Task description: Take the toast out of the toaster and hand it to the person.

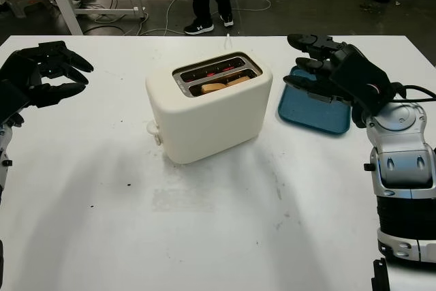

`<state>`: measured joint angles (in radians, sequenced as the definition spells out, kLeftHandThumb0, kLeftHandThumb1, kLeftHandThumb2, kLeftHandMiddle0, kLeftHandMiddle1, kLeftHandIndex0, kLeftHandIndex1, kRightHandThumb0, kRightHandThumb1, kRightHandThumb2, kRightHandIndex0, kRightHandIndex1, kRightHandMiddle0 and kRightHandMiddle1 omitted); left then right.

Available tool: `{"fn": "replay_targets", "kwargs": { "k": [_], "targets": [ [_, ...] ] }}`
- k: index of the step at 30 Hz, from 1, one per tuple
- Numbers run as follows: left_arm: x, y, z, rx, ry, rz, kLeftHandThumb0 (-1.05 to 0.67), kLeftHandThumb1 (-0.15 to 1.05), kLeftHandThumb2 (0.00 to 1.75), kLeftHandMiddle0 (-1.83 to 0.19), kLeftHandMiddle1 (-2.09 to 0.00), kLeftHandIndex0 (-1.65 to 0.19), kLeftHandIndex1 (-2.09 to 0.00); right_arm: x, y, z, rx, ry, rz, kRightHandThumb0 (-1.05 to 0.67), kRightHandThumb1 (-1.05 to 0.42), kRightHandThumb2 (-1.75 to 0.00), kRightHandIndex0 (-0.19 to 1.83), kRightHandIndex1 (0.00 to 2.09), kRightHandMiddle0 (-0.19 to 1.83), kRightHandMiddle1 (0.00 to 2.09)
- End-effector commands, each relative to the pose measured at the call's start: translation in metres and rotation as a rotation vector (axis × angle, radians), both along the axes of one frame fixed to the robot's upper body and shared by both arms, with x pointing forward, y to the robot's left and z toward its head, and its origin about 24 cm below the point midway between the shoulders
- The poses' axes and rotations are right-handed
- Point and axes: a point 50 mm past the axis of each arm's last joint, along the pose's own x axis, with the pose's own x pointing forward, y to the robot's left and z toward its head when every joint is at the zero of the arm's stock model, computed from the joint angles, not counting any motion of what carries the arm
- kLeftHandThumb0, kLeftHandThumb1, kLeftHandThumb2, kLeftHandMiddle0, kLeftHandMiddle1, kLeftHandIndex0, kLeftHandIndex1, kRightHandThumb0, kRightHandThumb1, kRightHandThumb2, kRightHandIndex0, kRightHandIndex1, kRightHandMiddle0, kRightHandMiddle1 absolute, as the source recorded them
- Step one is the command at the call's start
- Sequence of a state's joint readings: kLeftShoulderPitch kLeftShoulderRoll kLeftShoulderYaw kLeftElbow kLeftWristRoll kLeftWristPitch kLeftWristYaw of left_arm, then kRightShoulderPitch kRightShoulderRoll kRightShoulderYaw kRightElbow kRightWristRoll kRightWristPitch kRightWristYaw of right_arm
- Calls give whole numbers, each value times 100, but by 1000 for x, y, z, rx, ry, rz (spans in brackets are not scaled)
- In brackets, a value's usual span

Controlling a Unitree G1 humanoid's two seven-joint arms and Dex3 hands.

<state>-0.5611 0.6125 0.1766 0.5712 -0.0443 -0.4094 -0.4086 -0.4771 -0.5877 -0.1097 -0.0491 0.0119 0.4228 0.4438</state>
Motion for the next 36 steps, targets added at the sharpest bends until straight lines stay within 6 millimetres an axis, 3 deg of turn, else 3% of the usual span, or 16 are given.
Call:
{"fn": "replay_targets", "kwargs": {
  "k": [1, 36],
  "targets": [
    [-1, -1, 1, 10, -7, 3, -105, 85, 0, -53, -126, -62, -106, 0, 1, 5, -16, -16, 6, -31, -92, -15, 35, 0, 34, 0],
    [-1, 0, 1, 34, -5, 14, -105, 85, 0, -55, -127, -63, -108, -1, 1, 3, -18, -17, -4, -30, -92, -15, 37, 2, 35, 1]
  ]
}}
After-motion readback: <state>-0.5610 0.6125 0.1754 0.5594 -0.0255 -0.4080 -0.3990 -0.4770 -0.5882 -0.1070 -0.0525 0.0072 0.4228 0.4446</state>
